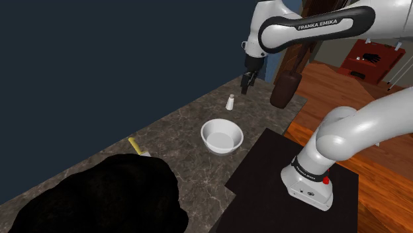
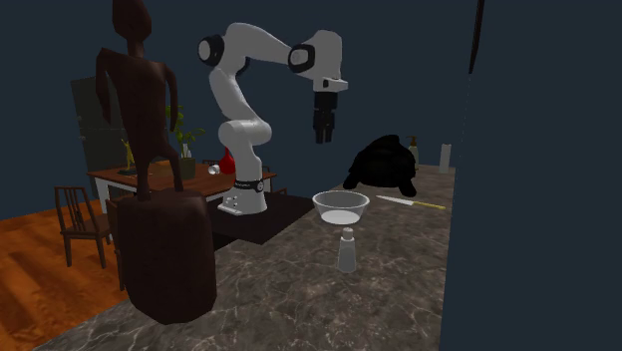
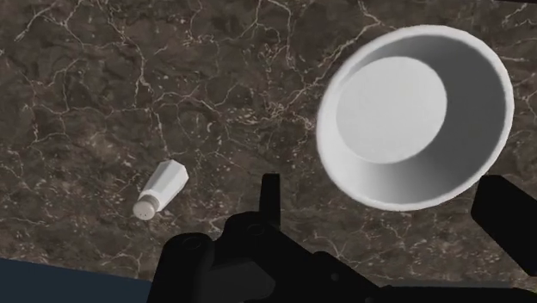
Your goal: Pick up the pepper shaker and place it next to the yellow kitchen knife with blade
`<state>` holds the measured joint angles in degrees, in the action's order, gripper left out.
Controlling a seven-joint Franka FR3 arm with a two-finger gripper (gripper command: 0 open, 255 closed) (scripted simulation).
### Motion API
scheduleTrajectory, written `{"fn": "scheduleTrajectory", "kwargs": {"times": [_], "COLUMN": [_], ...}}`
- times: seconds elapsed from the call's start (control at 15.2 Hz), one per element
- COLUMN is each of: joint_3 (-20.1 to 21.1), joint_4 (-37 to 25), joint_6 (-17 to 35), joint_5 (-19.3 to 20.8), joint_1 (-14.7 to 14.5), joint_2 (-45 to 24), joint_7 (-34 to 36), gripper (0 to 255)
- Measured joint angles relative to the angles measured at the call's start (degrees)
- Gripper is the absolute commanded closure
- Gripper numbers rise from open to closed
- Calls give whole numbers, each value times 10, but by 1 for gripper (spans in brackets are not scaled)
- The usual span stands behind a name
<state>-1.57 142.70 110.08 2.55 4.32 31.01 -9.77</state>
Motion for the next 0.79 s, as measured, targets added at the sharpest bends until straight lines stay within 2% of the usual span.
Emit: {"fn": "scheduleTrajectory", "kwargs": {"times": [0.2, 0.79], "joint_3": [-12, -50], "joint_4": [5, -38], "joint_6": [56, 205], "joint_5": [13, 38], "joint_1": [11, 42], "joint_2": [-44, -214], "joint_7": [-8, -33], "gripper": [0, 0]}}
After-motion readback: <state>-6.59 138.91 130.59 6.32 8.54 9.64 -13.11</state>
